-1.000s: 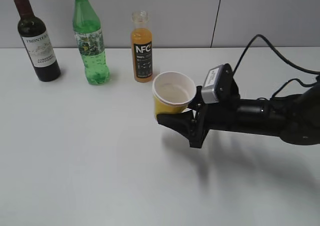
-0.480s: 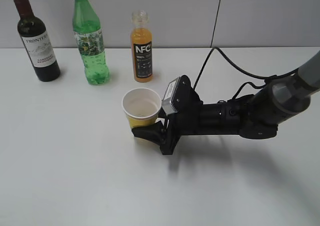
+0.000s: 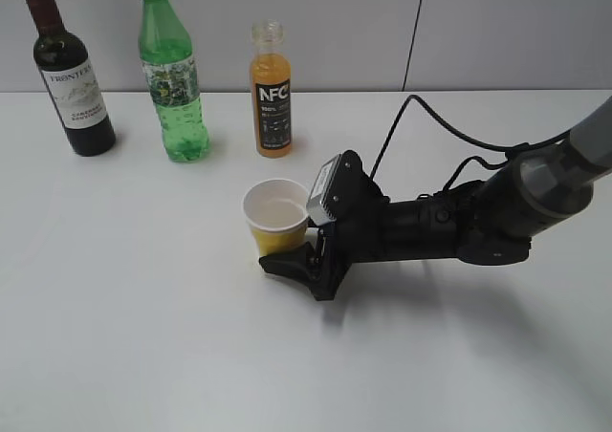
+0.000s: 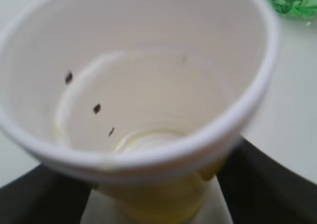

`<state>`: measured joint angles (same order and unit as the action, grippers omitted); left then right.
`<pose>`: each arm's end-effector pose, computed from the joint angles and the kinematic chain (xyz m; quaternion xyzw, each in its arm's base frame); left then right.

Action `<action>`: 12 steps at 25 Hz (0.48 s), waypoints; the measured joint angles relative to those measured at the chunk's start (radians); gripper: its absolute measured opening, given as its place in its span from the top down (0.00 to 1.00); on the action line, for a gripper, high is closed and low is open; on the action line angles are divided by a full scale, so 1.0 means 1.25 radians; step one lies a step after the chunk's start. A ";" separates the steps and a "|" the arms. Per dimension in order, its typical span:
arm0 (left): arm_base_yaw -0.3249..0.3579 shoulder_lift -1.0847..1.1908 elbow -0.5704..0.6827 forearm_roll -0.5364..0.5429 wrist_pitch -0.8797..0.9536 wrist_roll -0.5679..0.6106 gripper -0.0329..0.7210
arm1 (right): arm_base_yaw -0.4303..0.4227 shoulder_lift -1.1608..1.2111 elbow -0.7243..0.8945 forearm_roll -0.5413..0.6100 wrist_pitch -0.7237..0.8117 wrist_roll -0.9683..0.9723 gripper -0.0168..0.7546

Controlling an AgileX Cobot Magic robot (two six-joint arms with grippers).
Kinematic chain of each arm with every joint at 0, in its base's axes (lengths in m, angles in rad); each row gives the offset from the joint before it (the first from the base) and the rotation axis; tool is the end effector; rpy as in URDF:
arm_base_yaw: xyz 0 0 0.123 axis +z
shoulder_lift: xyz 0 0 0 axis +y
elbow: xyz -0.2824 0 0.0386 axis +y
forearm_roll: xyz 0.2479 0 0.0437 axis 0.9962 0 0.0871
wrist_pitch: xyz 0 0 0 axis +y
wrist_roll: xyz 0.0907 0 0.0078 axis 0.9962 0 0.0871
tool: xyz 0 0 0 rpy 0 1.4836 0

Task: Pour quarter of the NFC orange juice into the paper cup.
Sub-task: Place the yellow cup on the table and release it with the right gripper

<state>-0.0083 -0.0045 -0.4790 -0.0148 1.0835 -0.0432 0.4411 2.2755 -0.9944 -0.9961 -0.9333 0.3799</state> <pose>-0.0042 -0.0012 0.2695 -0.0148 0.8632 -0.0204 0.5043 0.3192 0.2185 0.0522 -0.4804 0.6823 0.3339 0.4384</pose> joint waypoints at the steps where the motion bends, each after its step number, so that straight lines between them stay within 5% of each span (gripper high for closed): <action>1: 0.000 0.000 0.000 0.000 0.000 0.000 0.65 | 0.000 0.000 0.000 -0.001 0.004 0.000 0.20; 12: 0.000 0.000 0.000 0.000 0.000 0.000 0.65 | -0.010 -0.071 -0.001 -0.137 0.186 0.132 0.17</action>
<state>-0.0083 -0.0045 -0.4790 -0.0148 1.0835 -0.0432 0.4281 2.1865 -0.9956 -1.1668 -0.7011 0.5453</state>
